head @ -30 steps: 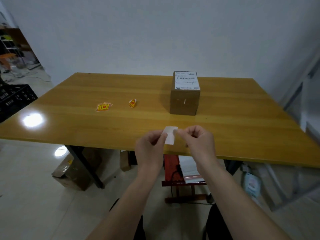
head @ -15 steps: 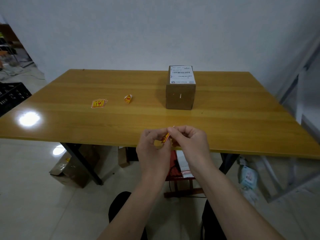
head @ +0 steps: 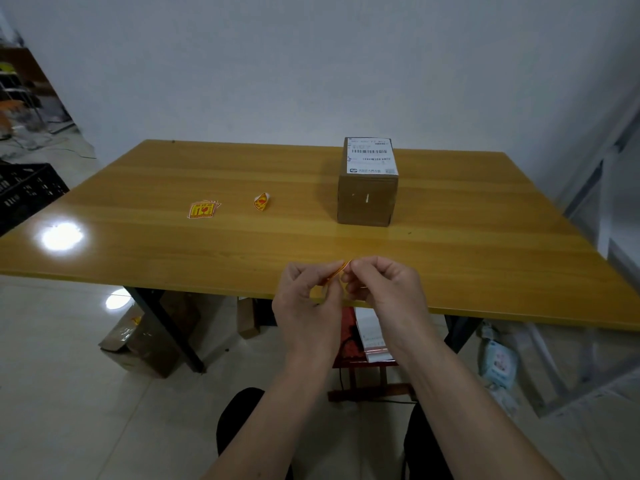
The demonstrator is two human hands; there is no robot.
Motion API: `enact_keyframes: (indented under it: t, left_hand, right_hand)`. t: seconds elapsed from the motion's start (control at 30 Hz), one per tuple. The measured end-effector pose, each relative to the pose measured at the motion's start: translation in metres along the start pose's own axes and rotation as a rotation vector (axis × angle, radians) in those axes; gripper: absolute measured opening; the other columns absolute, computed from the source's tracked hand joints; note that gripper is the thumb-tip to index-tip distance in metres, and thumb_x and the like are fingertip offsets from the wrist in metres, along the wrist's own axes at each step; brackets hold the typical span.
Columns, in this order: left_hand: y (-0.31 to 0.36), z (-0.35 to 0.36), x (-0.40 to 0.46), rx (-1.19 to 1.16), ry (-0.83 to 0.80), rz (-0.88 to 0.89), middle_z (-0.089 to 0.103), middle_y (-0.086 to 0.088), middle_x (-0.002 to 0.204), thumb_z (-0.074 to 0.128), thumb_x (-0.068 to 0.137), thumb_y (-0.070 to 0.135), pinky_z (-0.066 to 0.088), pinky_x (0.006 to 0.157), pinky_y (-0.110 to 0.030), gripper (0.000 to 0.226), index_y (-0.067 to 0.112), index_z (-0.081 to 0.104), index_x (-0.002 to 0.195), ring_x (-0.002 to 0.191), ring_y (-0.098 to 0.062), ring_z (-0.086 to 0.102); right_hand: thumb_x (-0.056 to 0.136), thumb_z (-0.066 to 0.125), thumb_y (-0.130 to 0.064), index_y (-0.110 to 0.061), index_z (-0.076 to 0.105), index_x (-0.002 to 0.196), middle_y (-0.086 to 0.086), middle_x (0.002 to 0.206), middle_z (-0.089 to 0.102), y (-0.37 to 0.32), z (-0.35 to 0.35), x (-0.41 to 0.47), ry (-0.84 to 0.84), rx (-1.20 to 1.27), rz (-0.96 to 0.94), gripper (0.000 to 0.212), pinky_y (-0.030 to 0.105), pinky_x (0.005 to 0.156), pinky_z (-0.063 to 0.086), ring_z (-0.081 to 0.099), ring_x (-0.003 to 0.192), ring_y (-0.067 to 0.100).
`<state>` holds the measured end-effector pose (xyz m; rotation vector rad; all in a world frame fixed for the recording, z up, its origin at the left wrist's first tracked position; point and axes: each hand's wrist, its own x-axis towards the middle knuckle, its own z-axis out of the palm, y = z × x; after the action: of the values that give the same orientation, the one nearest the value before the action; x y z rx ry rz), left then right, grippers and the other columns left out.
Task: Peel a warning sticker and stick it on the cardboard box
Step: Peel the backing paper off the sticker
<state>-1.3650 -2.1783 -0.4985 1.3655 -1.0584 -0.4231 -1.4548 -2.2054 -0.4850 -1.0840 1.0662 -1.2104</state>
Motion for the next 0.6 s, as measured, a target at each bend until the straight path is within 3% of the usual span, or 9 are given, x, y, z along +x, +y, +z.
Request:
enact_keyframes:
  t: [0.1, 0.3, 0.47, 0.6]
  left_hand:
    - [-0.0027, -0.0009, -0.0005, 0.025, 0.005, 0.018, 0.055, 0.007, 0.077, 0.071, 0.077, 0.003, 0.043, 0.072, -0.006, 0.023, 0.025, 0.074, 0.086, 0.078, 0.002, 0.052]
    - [-0.0011, -0.003, 0.0011, 0.004, -0.014, 0.001, 0.055, 0.007, 0.08, 0.072, 0.076, 0.007, 0.043, 0.069, -0.005, 0.022, 0.028, 0.073, 0.084, 0.08, -0.004, 0.051]
    - [-0.0027, -0.0032, 0.0042, 0.05, -0.005, 0.046, 0.059, 0.01, 0.079, 0.071, 0.077, 0.008, 0.042, 0.07, -0.007, 0.022, 0.029, 0.072, 0.082, 0.078, -0.003, 0.055]
    - [-0.0037, -0.004, 0.0039, 0.085, -0.026, 0.111, 0.064, 0.012, 0.081, 0.07, 0.079, 0.011, 0.049, 0.072, -0.019, 0.024, 0.033, 0.07, 0.089, 0.078, -0.007, 0.058]
  right_hand:
    - [0.086, 0.063, -0.023, -0.003, 0.065, 0.076, 0.001, 0.062, 0.062, 0.0001, 0.0022, -0.0004, -0.016, 0.071, 0.022, 0.022, 0.028, 0.064, 0.051, 0.056, 0.062, 0.013]
    - [0.085, 0.065, -0.012, -0.009, 0.069, 0.07, -0.001, 0.06, 0.064, 0.0007, 0.0036, -0.0007, 0.001, 0.066, 0.005, 0.015, 0.024, 0.064, 0.052, 0.057, 0.059, 0.009]
    - [0.086, 0.063, -0.01, -0.005, 0.069, 0.075, 0.001, 0.062, 0.064, 0.0005, 0.0032, -0.0004, -0.016, 0.019, -0.035, 0.014, 0.02, 0.062, 0.052, 0.056, 0.059, 0.009]
    - [0.088, 0.061, -0.009, -0.002, 0.068, 0.077, 0.013, 0.071, 0.064, 0.0006, 0.0032, 0.0001, -0.014, -0.05, -0.084, 0.015, 0.023, 0.064, 0.052, 0.058, 0.066, 0.017]
